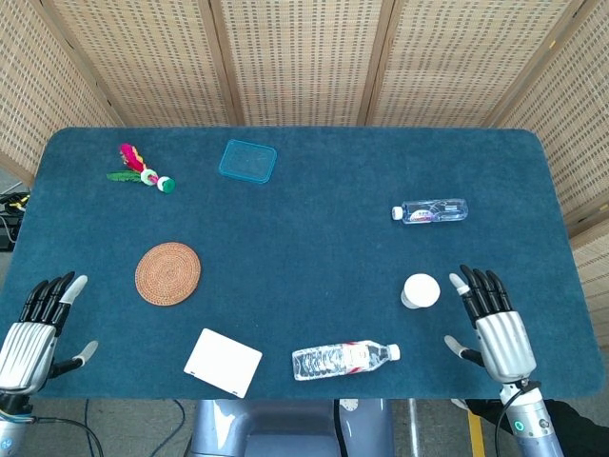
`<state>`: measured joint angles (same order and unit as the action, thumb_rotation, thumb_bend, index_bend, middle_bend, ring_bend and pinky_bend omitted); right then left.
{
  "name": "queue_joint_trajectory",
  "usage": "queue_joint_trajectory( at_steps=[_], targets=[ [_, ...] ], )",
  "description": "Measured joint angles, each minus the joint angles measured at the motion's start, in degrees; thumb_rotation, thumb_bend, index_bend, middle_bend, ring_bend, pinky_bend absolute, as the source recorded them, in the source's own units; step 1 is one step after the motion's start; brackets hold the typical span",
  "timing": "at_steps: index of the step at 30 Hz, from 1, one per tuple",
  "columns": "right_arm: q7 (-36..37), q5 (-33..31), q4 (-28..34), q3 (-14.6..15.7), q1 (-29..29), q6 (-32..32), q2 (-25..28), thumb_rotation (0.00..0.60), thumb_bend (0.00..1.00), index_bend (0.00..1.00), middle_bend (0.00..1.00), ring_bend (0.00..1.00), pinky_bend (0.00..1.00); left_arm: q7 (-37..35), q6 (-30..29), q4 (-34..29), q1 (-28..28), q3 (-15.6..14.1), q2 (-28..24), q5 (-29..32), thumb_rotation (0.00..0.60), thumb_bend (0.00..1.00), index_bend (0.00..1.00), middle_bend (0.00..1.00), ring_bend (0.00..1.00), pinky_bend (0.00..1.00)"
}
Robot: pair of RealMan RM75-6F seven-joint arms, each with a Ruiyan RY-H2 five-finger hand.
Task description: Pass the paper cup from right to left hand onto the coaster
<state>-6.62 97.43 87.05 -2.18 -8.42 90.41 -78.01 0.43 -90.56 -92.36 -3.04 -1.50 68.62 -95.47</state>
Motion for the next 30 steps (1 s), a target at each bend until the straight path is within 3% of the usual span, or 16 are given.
queue_joint_trajectory(
  at_steps=[13,22,30],
  targets=[
    [-0.62,-1.00,1.31,-0.09,-0.78,-2.53,0.92,0.600,0.08,0.05,0.00,0.00,0.00,-0.34,-0.52,-0.29,0.24,0.05,-0.26,-0.07,0.600,0.25,0.00,0.00,0.00,0.00],
    [-6.70,-8.25,8.49,-2.12,-5.21,-14.12,5.06,0.600,0.08,0.08,0.00,0.00,0.00,-0.07,-0.46,-0.51,0.23,-0.07,-0.31,-0.33,0.600,0.25,0.00,0.00,0.00,0.00],
    [-11.97,-15.11,10.98,-4.62,-9.70,-21.49,5.30,0.600,0.08,0.09,0.00,0.00,0.00,-0.57,-0.43,-0.42,0.24,0.13,-0.40,0.08,0.600,0.25,0.00,0.00,0.00,0.00]
  ],
)
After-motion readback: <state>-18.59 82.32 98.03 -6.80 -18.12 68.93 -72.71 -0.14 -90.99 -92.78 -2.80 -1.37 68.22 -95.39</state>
